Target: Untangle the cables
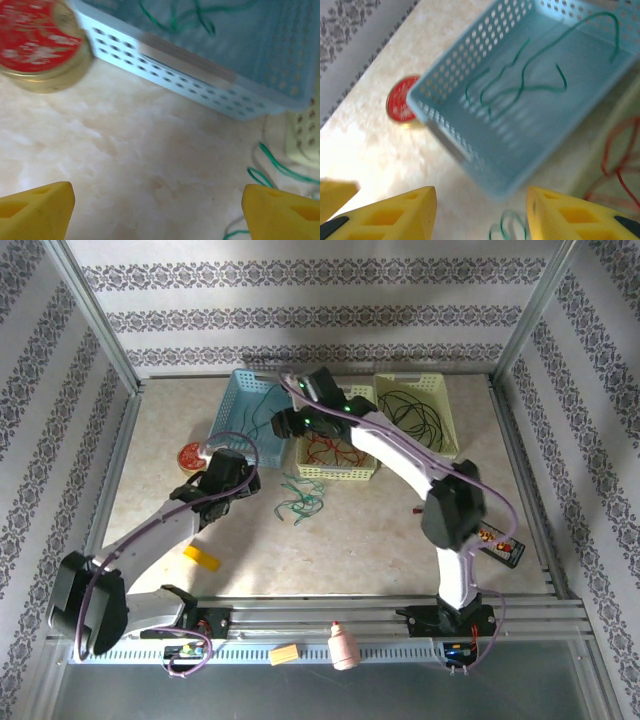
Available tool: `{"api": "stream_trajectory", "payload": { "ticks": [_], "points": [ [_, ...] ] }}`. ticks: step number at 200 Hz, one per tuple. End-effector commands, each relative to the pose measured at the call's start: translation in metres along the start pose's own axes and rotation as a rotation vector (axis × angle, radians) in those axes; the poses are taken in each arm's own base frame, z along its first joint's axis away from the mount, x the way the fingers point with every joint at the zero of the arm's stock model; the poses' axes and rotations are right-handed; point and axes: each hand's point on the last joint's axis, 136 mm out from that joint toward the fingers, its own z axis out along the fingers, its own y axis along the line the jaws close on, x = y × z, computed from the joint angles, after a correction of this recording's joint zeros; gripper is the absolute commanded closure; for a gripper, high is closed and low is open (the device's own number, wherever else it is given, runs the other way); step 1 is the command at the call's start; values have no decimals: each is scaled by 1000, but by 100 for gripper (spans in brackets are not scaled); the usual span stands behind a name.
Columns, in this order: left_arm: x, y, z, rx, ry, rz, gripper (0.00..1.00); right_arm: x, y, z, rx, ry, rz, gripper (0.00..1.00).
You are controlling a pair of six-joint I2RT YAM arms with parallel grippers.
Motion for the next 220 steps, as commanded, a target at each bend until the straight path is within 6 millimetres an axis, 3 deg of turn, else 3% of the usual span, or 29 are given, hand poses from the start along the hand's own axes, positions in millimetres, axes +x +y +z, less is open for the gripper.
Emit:
{"api": "stream_trajectory", "payload": {
  "ticks": [1,38,68,87,140,177,199,220],
  "points": [
    [5,-49,6,147,43,153,13,25,-3,-29,24,-12,-13,50],
    [36,-86,22,233,147,273,14,99,-23,-49,52,102,101,50],
    [49,-92,29,200,190,344,16,148,-42,-37,92,195,167,52],
    [53,-85,36,157,206,329,25,167,-53,-23,120,255,189,54],
    [59,-84,45,133,238,296,24,175,-71,6,171,306,187,54],
    [65,-83,50,124,260,291,24,170,-69,25,145,320,180,57],
    [65,-82,50,119,262,295,24,167,-67,33,131,321,178,66],
    [65,-81,49,118,261,297,24,167,-70,40,145,319,169,86]
  ]
}}
